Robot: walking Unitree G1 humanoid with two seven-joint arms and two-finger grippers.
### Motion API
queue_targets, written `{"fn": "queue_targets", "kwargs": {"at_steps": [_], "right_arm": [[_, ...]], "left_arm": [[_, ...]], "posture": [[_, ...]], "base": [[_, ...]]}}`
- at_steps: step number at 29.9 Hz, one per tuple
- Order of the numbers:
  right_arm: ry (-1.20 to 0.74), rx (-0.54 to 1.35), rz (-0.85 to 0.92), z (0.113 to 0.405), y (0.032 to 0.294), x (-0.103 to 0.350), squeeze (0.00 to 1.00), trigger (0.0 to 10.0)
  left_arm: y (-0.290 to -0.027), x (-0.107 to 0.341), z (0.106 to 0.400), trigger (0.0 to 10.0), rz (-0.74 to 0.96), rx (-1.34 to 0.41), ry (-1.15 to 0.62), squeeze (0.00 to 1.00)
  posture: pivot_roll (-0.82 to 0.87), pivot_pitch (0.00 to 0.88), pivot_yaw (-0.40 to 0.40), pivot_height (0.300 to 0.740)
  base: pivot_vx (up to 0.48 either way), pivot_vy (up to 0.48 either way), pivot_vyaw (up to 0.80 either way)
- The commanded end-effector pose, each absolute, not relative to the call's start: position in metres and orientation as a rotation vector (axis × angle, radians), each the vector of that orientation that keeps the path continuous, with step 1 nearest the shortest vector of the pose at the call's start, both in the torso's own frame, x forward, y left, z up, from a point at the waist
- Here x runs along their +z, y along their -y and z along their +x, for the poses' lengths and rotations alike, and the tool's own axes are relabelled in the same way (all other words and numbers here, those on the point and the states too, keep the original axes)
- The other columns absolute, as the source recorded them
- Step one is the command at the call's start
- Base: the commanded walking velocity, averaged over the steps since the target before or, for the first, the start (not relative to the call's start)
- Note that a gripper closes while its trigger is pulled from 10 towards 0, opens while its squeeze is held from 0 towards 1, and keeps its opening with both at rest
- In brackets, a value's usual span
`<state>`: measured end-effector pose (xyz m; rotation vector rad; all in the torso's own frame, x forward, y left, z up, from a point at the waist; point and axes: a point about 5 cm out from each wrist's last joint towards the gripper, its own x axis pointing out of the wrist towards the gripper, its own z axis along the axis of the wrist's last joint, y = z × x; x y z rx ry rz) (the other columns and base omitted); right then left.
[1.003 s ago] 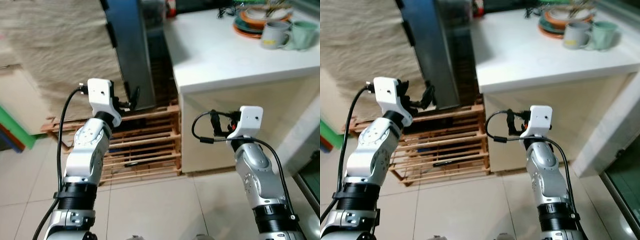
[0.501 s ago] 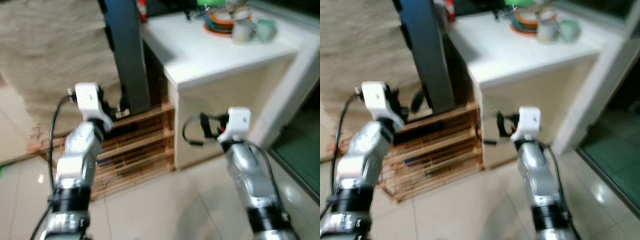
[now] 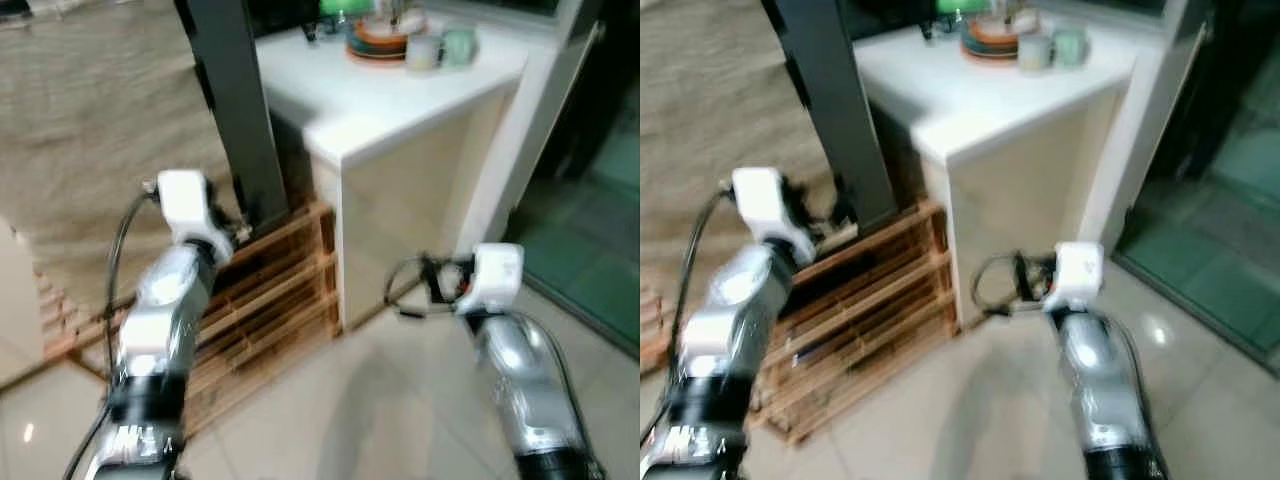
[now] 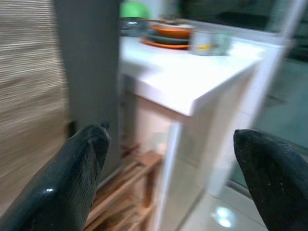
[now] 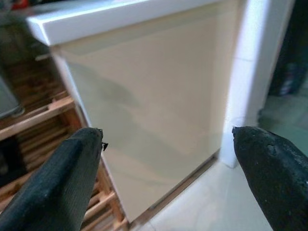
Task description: Restocking fridge
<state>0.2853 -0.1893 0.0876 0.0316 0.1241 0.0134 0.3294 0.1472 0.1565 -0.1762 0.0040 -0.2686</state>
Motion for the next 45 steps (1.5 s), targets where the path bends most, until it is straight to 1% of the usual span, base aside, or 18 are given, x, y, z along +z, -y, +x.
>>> {"fn": "queue_targets", "kwargs": {"at_steps": [1,8,15,16,18,20,21,23,24,25,26,27,28,30,35,39,45], "right_arm": [[-0.086,0.038,0.026,0.289,0.178,0.094,0.0,10.0],[-0.073,0.035,0.027,0.29,0.18,0.097,0.0,10.0],[-0.073,0.037,0.019,0.29,0.182,0.098,0.0,10.0],[-0.073,0.039,0.019,0.29,0.182,0.098,0.0,10.0],[-0.067,0.055,0.029,0.289,0.182,0.098,0.0,10.0],[-0.064,0.061,0.033,0.288,0.182,0.099,0.0,10.0],[-0.051,0.117,0.013,0.28,0.181,0.099,0.0,10.0],[-0.037,0.204,-0.028,0.267,0.179,0.099,0.0,10.0],[-0.037,0.204,-0.028,0.267,0.179,0.099,0.0,10.0],[-0.037,0.209,-0.018,0.263,0.182,0.099,0.0,10.0],[-0.037,0.209,-0.018,0.263,0.182,0.099,0.0,10.0],[-0.03,0.178,0.012,0.259,0.192,0.102,0.0,10.0],[-0.024,0.155,0.026,0.258,0.198,0.104,0.0,10.0],[-0.011,0.095,0.046,0.261,0.212,0.109,0.0,10.0],[-0.006,0.018,0.042,0.269,0.229,0.113,0.0,10.0],[-0.001,-0.002,0.054,0.276,0.23,0.115,0.0,10.0],[-0.009,0.019,0.073,0.28,0.219,0.112,0.0,10.0]], "left_arm": [[-0.154,0.163,0.331,10.0,-0.178,-0.26,0.014,0.0],[-0.157,0.165,0.335,10.0,-0.186,-0.248,0.022,0.0],[-0.161,0.16,0.331,10.0,-0.213,-0.218,0.012,0.0],[-0.161,0.16,0.331,10.0,-0.209,-0.216,0.011,0.0],[-0.165,0.162,0.33,10.0,-0.142,-0.187,0.042,0.0],[-0.166,0.162,0.33,10.0,-0.13,-0.178,0.054,0.0],[-0.167,0.164,0.328,10.0,-0.09,-0.188,0.068,0.0],[-0.171,0.167,0.324,10.0,-0.109,-0.197,0.107,0.0],[-0.171,0.167,0.324,10.0,-0.109,-0.197,0.107,0.0],[-0.177,0.166,0.324,10.0,-0.1,-0.166,0.097,0.0],[-0.177,0.166,0.324,10.0,-0.1,-0.166,0.097,0.0],[-0.188,0.162,0.325,10.0,-0.088,-0.115,0.076,0.0],[-0.192,0.161,0.325,10.0,-0.086,-0.098,0.069,0.0],[-0.202,0.162,0.326,10.0,-0.108,-0.049,0.077,0.0],[-0.219,0.166,0.326,10.0,-0.081,0.022,0.092,0.0],[-0.226,0.167,0.324,10.0,-0.077,0.033,0.098,0.0],[-0.22,0.161,0.319,10.0,-0.091,0.028,0.086,0.0]], "posture": [[-0.13,0.0,0.12,0.74],[-0.14,0.0,0.115,0.74],[-0.12,0.0,0.096,0.74],[-0.12,0.0,0.095,0.74],[-0.12,0.0,0.092,0.74],[-0.12,0.0,0.092,0.74],[-0.11,0.0,0.091,0.74],[-0.11,0.0,0.096,0.74],[-0.11,0.0,0.096,0.74],[-0.11,0.0,0.097,0.74],[-0.11,0.0,0.097,0.74],[-0.11,0.0,0.099,0.74],[-0.11,0.0,0.099,0.74],[-0.12,0.0,0.108,0.74],[-0.11,0.0,0.11,0.74],[-0.1,0.0,0.106,0.74],[-0.09,0.0,0.1,0.74]], "base": [[-0.405,0.266,0.0],[-0.399,0.273,0.0],[-0.389,0.287,0.0],[-0.349,0.334,0.0],[-0.157,0.392,0.0],[0.0,0.42,0.0],[0.0,0.0,0.0],[0.0,0.0,0.0],[0.0,0.0,0.0],[0.428,0.0,0.0],[0.428,0.0,0.0],[0.446,0.0,0.0],[0.446,0.0,0.0],[0.446,0.0,0.0],[0.445,0.0,0.0],[0.446,0.0,0.0],[0.45,0.0,0.0]]}}
